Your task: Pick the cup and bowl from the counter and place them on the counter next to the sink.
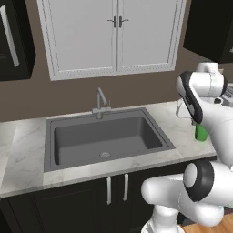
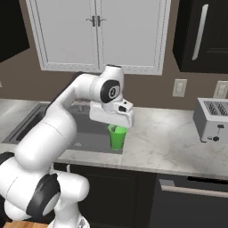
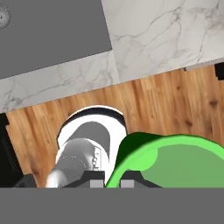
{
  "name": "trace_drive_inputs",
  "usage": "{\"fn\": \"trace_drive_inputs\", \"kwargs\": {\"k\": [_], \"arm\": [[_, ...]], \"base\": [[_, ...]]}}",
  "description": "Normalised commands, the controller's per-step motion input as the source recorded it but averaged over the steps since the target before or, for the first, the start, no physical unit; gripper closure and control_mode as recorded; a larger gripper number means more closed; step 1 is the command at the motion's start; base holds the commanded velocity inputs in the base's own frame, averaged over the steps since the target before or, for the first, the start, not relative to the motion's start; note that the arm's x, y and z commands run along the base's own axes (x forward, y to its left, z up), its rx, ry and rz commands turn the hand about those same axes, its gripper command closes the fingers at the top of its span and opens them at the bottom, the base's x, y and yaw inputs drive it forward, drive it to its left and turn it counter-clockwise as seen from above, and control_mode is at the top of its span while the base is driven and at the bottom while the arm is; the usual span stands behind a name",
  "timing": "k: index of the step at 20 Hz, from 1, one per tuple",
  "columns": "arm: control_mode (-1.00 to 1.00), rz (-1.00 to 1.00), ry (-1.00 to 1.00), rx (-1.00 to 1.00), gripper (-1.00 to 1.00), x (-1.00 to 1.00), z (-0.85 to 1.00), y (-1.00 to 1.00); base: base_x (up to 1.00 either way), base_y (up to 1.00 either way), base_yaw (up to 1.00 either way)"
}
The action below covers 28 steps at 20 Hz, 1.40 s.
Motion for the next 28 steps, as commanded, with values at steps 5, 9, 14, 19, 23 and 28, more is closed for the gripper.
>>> {"fn": "trace_drive_inputs", "kwargs": {"k": [5, 9, 14, 19, 23, 28], "arm": [[-1.00, -0.04, -0.04, 0.00, 1.00, 0.49, -0.19, -0.01], [-1.00, -0.06, 0.00, 0.00, 1.00, 0.62, -0.06, 0.00], [-1.00, -0.08, 0.00, -0.02, 1.00, 0.60, -0.12, 0.00], [-1.00, -0.08, 0.00, -0.04, 1.00, 0.59, -0.16, -0.03], [-1.00, -0.06, 0.00, -0.02, 1.00, 0.56, -0.24, -0.10], [-1.00, -0.02, -0.01, 0.00, 1.00, 0.45, -0.39, -0.21]], "base": [[0.00, 0.00, 0.00], [0.00, 0.00, 0.00], [0.00, 0.00, 0.00], [0.00, 0.00, 0.00], [0.00, 0.00, 0.00], [0.00, 0.00, 0.00]]}}
